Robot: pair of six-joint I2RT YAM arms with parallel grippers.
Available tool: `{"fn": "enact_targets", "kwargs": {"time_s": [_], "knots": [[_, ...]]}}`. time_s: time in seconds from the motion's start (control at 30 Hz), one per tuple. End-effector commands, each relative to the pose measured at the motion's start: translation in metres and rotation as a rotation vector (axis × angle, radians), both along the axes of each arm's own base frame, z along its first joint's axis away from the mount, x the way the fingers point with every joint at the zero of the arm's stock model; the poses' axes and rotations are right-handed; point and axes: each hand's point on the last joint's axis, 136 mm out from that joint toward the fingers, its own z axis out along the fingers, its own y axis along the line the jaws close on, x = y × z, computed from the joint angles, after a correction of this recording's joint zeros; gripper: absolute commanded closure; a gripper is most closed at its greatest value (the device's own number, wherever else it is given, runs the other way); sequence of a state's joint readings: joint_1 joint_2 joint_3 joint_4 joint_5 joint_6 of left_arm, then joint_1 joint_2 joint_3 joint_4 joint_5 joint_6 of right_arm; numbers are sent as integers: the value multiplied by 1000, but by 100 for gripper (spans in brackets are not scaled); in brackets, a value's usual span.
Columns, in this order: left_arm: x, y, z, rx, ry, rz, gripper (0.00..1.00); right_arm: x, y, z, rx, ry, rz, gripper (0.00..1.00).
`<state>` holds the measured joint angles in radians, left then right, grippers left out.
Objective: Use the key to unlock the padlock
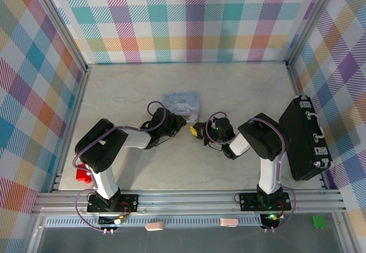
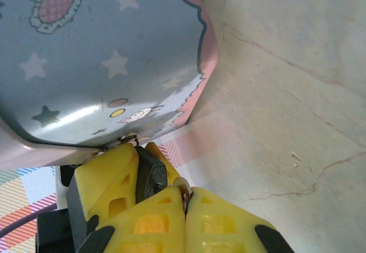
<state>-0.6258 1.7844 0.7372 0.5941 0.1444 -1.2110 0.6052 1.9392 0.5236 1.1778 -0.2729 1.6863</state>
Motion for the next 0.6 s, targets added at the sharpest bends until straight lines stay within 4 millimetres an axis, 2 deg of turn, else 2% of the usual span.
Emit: {"fn": "enact_targets", "kwargs": {"time_s": [0.0,0.37,0.57], "knots": [[-27,-58,56,-198,-60,-237,100,-43,51,54,130,-147,259,100],[-32,-53,43,-151,-30,-242,100,-44,54,62,138,-167,265,100],[-32,-52,43,-147,-31,-241,100,-47,58,66,131,-175,277,100]]}}
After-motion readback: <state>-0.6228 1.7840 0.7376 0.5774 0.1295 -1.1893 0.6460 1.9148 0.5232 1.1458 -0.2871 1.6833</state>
